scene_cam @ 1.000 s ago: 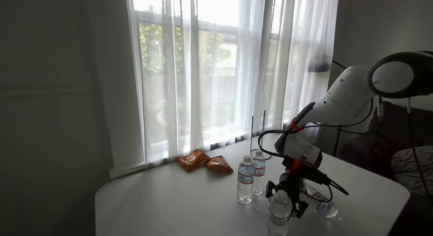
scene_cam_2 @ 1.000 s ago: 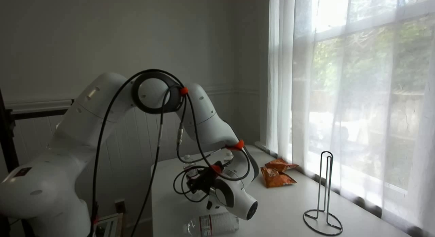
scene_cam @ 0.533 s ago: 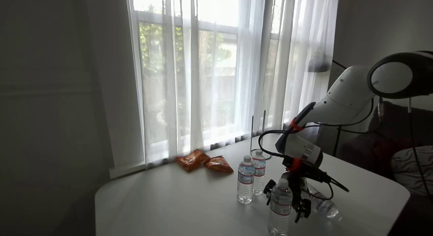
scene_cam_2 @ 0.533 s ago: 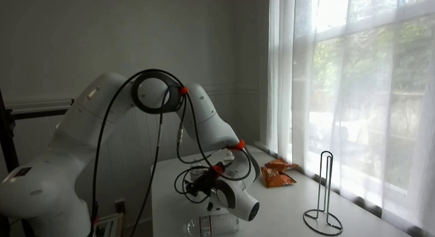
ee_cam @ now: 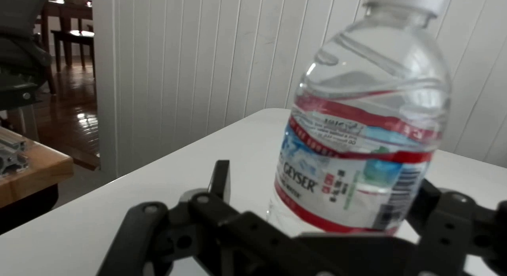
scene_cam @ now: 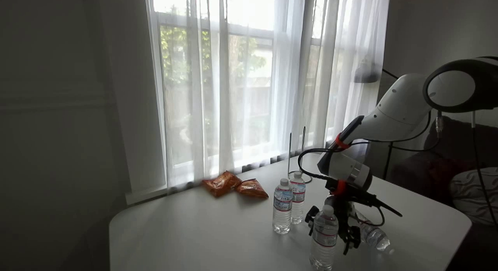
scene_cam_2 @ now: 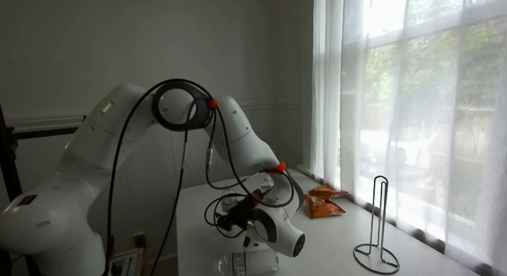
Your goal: Pick up the the fallen water bottles one by one and place them the right way up on the table
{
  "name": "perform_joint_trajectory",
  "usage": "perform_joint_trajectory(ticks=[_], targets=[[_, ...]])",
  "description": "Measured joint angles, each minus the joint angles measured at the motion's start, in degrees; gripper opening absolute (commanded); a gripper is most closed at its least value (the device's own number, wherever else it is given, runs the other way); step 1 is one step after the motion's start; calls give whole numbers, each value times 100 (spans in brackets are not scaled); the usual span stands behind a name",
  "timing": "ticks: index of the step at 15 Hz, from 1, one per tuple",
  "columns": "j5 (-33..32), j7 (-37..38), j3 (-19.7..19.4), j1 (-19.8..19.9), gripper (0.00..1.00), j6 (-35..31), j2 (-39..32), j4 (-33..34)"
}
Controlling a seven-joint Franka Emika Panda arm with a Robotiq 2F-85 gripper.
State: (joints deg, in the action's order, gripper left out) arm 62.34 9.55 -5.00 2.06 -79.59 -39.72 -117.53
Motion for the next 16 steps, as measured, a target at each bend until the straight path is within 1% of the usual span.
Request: perform_joint_trajectory(ticks=[3, 8, 12, 16], targets=[[-418, 105, -188, -131, 100, -302, 285, -56], [-1128, 214, -395, -221, 100, -1072, 1094, -357], [-1763, 274, -428, -223, 100, -1834, 1852, -669], [-2690, 453, -389, -231, 100, -2393, 2672, -1020]])
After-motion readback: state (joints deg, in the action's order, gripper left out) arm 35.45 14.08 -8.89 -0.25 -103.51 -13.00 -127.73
